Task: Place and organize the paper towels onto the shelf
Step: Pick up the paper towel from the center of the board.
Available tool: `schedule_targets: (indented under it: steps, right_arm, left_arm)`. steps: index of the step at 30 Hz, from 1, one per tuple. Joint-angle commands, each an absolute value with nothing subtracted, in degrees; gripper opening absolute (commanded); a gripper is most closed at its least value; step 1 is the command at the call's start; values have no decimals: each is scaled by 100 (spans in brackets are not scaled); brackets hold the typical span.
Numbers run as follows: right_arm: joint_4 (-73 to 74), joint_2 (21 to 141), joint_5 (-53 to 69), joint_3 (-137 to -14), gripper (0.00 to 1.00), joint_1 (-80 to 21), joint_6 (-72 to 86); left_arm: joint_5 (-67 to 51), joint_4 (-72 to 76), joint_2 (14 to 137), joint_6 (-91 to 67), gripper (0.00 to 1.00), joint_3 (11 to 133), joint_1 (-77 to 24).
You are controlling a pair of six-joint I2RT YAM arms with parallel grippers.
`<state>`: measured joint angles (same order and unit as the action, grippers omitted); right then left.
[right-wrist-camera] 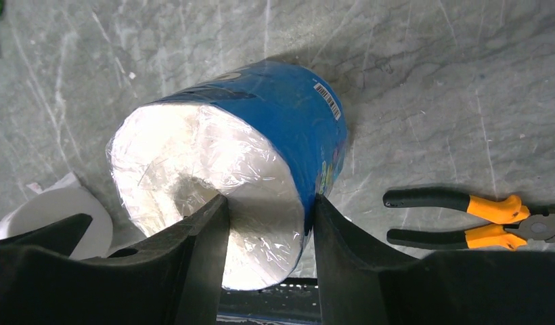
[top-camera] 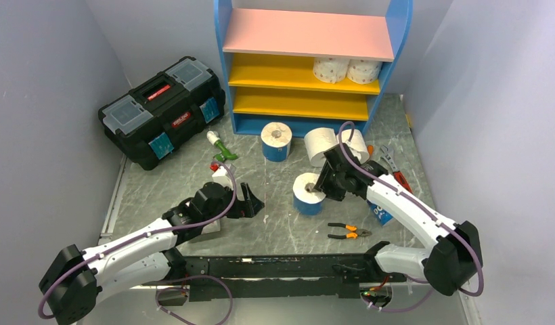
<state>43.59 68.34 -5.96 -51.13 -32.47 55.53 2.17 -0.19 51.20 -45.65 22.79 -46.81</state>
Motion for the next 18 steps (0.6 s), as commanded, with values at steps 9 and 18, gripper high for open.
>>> schedule_targets:
  steps: [9,18]
  right_arm:
    - [5506,6412,-1032,-7276,27,-3091,5070]
    - [6311,7148,-1070,-9924,26,-2417,4493]
  left_arm:
    - [203,127,4905,-4604,96,2373,-4722]
    - [279,22,4765,-4562,96,2445,-4724]
